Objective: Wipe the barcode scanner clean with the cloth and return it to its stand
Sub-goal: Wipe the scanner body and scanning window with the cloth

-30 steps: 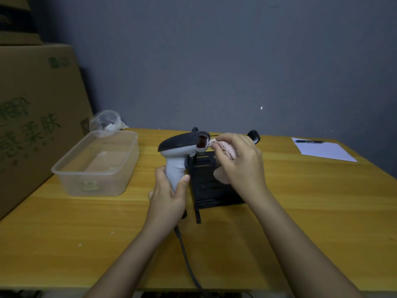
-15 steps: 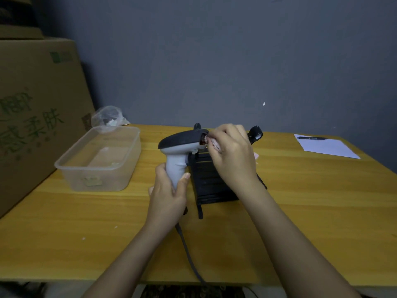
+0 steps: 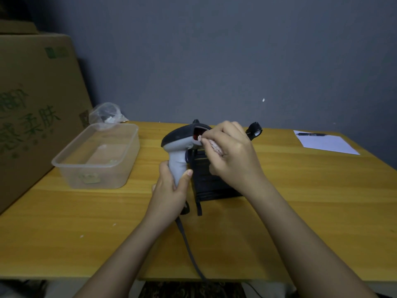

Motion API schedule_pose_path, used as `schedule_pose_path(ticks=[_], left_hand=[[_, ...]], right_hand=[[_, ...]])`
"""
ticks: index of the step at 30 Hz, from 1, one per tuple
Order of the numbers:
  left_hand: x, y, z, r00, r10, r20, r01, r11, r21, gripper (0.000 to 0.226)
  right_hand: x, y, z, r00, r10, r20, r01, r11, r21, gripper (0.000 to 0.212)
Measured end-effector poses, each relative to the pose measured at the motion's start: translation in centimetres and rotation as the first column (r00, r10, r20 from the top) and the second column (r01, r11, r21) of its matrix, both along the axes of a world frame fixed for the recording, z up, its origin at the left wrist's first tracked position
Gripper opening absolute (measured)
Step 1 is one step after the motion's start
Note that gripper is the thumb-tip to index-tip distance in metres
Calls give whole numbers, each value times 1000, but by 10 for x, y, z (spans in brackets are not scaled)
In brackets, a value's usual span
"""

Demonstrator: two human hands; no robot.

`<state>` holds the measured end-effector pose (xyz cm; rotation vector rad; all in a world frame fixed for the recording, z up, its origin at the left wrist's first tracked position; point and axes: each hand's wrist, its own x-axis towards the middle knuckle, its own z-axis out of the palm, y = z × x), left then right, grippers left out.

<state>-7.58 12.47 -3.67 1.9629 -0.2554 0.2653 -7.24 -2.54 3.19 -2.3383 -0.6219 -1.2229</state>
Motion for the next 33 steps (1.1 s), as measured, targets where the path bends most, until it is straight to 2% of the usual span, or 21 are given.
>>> schedule_pose_path(ticks=[3,10,17,21,24,28,31,33], left_hand=[[-2,-1,-1,999,-8,-43,9,1000,8,24],[-3,-1,3,999,29,-21,-27,996,79,24],[-5,-4,0,1000,13,-23,-12,999,32,22],[-3,0,2,1000,-8,-3,8,1000,-13,23],[-3,3,5,999,-40,-9,39,998,-48,22],[-4,6,6,1000,-22,-6,22,996,-83,20],[-5,6,7,1000,-2,14,3,995,-95,21],[-5,6,5,1000,-3,21,5,996,-93,22]], right_hand=[[-4,9,0,999,20,36,-21,999,27,7],[-3,20,-2,1000,-4,25,0,984,176,7],[3,28,-2,994,-111,-11,110,957,270,6],[7,25,-2,971,-217,-95,235,930,281,6],[7,22,0,955,-261,-140,287,932,220,7],[8,20,9,930,-333,-157,335,942,-15,9],[6,18,12,930,-341,-137,313,930,-192,1],[4,13,14,934,-312,-175,268,934,-235,4]])
